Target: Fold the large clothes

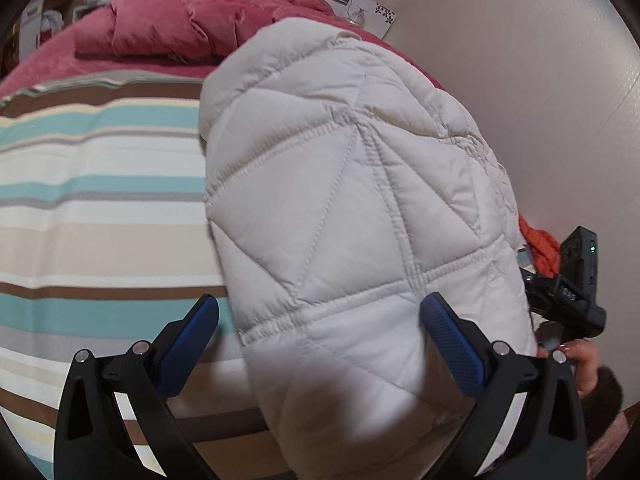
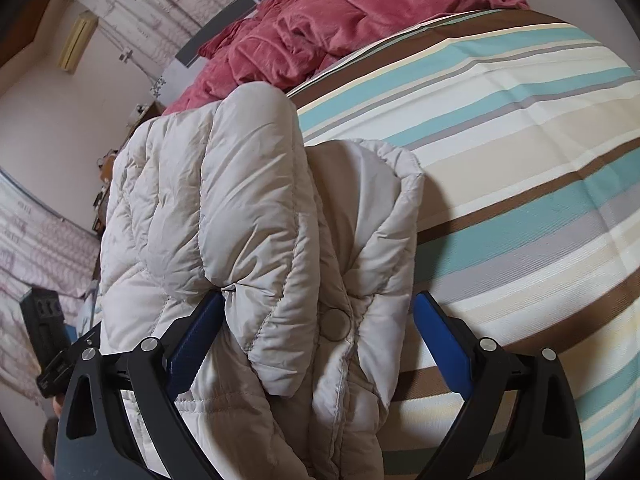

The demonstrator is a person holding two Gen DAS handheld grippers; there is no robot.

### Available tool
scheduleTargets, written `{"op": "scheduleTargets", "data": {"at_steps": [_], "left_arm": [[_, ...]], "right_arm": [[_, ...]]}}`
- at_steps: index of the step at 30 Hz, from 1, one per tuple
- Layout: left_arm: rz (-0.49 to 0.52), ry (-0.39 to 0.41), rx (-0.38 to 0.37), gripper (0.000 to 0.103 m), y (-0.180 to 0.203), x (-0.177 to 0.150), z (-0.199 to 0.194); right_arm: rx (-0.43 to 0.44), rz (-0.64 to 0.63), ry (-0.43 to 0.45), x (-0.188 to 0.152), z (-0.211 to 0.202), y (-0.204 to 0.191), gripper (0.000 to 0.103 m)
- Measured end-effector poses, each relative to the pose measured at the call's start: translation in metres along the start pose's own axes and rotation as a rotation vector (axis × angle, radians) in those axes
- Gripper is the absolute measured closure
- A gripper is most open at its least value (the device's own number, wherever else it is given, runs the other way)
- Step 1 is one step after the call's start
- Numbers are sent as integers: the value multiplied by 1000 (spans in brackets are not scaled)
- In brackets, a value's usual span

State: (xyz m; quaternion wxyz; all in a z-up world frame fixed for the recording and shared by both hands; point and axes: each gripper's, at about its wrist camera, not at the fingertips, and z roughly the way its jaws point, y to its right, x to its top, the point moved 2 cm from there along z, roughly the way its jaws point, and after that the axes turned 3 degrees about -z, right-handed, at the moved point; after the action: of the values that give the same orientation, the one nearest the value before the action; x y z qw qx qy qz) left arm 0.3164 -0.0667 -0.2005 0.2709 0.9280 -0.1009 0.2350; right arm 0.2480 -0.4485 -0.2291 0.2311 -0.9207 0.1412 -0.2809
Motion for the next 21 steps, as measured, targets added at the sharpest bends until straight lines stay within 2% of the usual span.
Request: {"op": "scheduleTargets", "data": {"at_steps": [2, 5, 10, 18, 21], "left_arm": [[-27, -13, -34, 2, 0, -3, 5], [-37, -14, -42, 2, 5, -8, 10], [50, 5, 1, 3, 27, -16, 9], [57, 4, 2, 3, 25, -20, 3], [93, 13, 19, 14, 28, -15, 8]], "right_arm": [[28, 10, -12, 1, 4, 0, 14], [48, 15, -20, 2, 10, -1, 18], [76, -1, -15, -2, 10, -4, 28], [100, 8, -45, 2, 13, -1, 26], [131, 17, -48, 4, 21, -1, 28]]}}
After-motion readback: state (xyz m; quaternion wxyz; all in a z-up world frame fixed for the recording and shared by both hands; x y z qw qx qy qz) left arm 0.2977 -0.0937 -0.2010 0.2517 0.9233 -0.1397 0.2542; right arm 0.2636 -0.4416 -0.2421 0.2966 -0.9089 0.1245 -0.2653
